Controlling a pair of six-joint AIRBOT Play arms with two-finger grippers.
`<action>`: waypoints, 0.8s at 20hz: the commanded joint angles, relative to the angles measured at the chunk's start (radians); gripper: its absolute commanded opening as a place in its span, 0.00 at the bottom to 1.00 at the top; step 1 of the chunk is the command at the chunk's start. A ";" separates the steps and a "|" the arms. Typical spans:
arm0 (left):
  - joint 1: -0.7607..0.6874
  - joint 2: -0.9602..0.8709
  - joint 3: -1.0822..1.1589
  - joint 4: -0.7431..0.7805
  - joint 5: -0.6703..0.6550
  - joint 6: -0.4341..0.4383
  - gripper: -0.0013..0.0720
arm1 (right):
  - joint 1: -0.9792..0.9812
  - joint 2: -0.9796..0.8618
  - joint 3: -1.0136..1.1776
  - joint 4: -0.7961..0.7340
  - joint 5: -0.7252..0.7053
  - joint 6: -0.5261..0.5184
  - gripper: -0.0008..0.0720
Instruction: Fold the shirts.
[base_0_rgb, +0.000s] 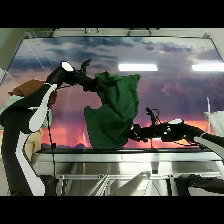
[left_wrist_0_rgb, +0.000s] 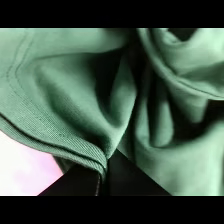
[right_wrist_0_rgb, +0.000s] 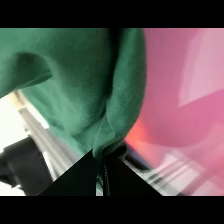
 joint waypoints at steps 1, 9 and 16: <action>0.019 0.008 0.089 -0.003 -0.140 -0.016 0.02 | -0.058 0.017 0.018 0.021 0.129 -0.072 0.04; 0.190 0.360 0.135 0.005 -0.399 -0.066 0.02 | -0.520 0.385 0.232 -0.426 0.180 0.176 0.04; 0.292 0.789 0.135 -0.005 -0.441 -0.066 0.02 | -0.725 0.727 0.609 -0.224 0.332 0.175 0.04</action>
